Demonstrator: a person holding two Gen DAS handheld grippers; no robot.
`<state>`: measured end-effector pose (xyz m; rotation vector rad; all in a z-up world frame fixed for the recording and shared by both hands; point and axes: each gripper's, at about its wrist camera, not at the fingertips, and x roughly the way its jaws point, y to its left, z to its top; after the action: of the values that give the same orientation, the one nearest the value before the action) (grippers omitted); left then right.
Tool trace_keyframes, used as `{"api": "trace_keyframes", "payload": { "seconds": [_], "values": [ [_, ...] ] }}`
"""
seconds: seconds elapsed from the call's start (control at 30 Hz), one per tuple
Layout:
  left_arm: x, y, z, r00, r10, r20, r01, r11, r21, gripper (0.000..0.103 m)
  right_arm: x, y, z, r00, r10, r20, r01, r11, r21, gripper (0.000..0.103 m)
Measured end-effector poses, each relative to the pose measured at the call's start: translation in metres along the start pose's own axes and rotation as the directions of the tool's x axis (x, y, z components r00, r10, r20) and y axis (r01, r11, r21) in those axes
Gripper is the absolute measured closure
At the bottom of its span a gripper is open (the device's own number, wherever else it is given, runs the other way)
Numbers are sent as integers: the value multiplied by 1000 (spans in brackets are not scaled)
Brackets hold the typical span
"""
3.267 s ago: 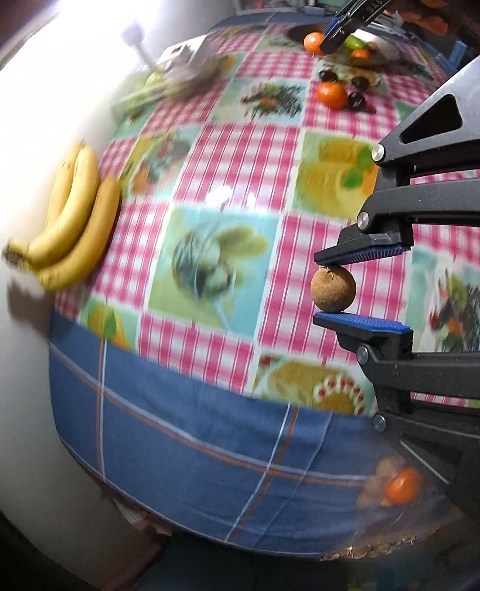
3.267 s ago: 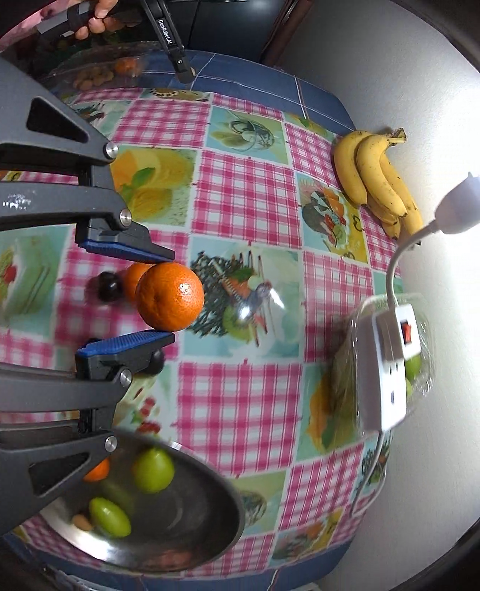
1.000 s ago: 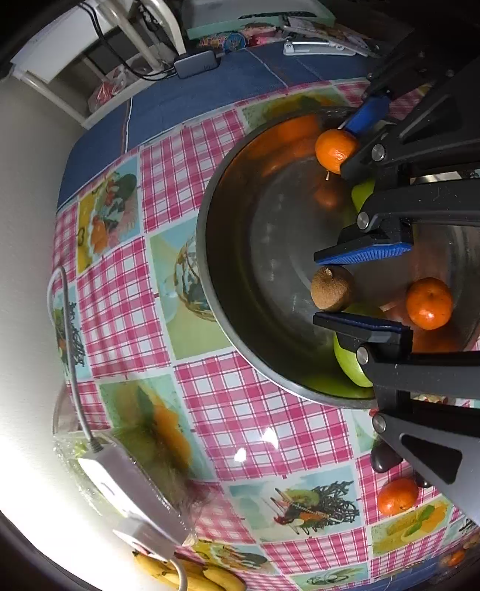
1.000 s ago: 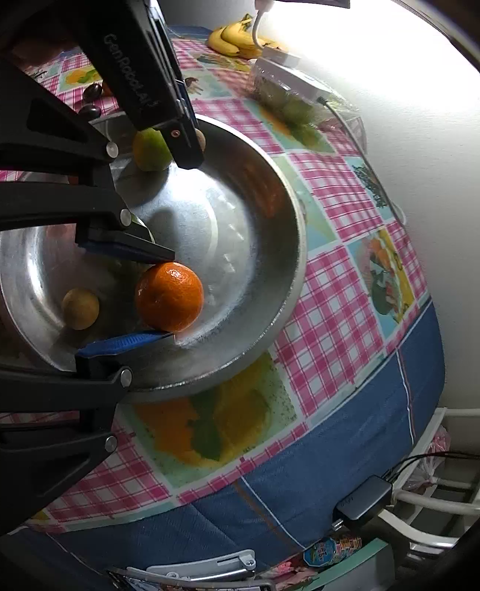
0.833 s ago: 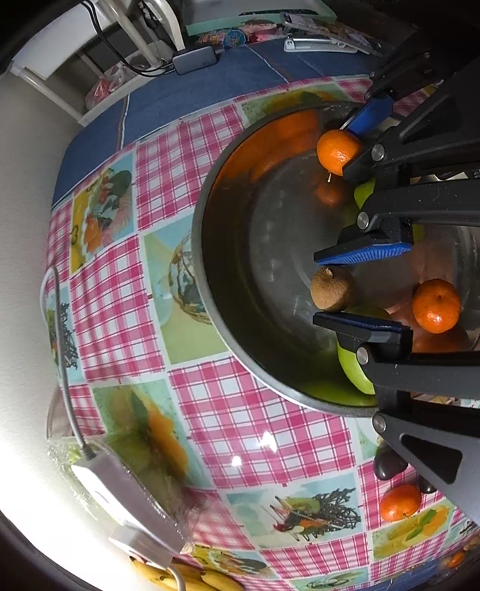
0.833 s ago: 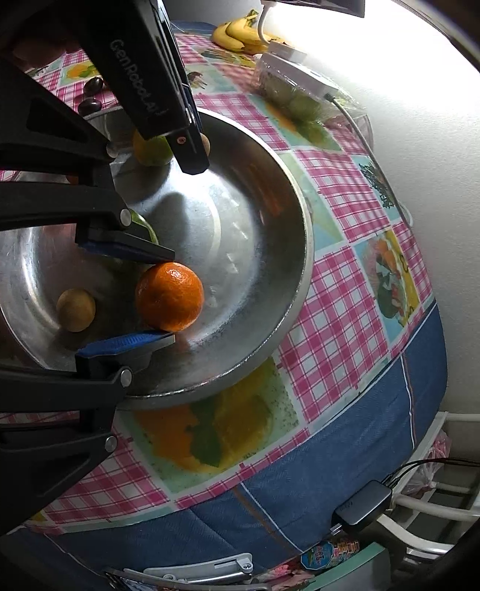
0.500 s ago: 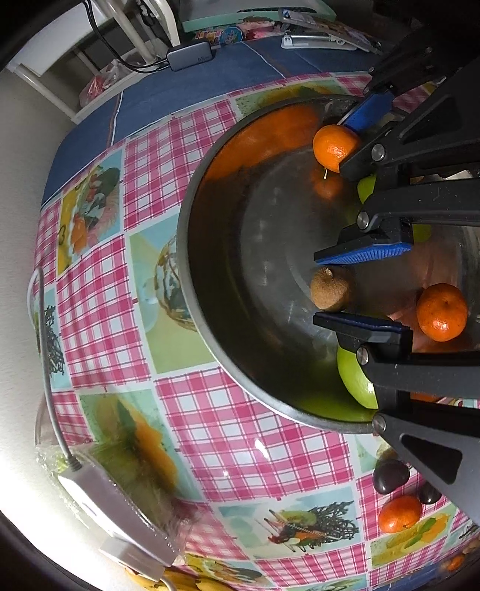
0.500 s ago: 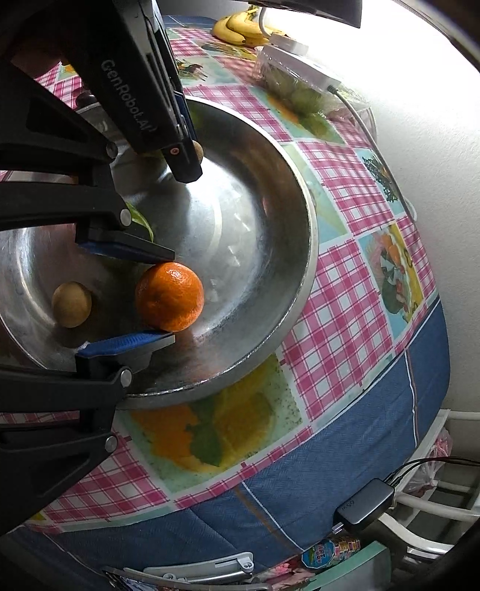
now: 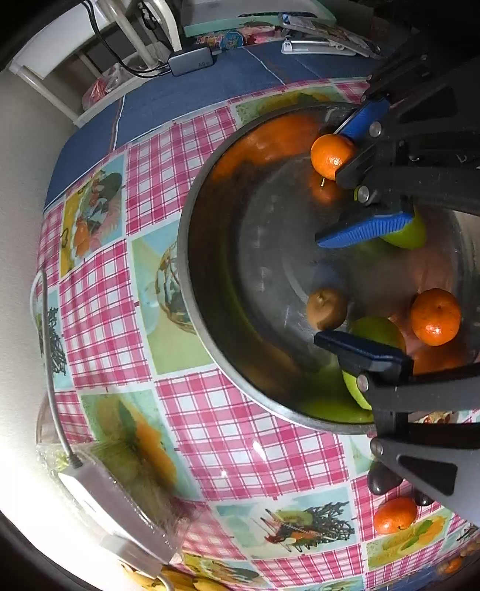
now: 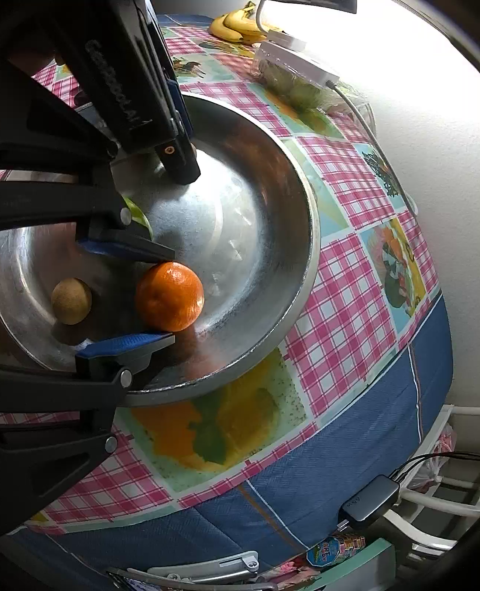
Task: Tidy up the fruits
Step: 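Open the left gripper to drop the kiwi into the bowl while the right gripper releases the tangerine, then withdraw both grippers from the bowl toward the dark plums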
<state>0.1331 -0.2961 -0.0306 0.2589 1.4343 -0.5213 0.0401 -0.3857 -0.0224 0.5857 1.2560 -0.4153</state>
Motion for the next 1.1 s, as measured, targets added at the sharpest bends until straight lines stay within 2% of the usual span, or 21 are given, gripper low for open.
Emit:
{"api": "trace_keyframes", "payload": {
  "seconds": [0.1,0.2,0.5,0.87,0.93,1.07,1.1],
  "values": [
    [-4,1,-1,1000,-2,3,2,1000,-4,51,-2,1,0,1000,3,6,-3,1000,1,63],
    [-11,4,-2,1000,1,13,-1,1000,-10,49,-6,2,1,1000,12,14,-12,1000,2,54],
    [-42,21,-5,998,-7,64,8,1000,-20,46,-30,9,2,997,29,67,-28,999,-22,54],
    [-66,53,-22,995,58,85,-52,996,-72,42,-37,20,-7,998,17,62,-12,997,-75,53],
    [-66,58,-24,994,76,84,-69,994,-89,41,-35,22,-9,998,16,58,-11,997,-82,43],
    [-69,71,-32,990,107,88,-96,988,-122,38,-33,28,-12,999,11,51,-6,995,-103,41],
    [-70,73,-34,989,117,89,-105,987,-125,37,-33,29,-13,999,10,50,-5,994,-106,38]
  ]
}}
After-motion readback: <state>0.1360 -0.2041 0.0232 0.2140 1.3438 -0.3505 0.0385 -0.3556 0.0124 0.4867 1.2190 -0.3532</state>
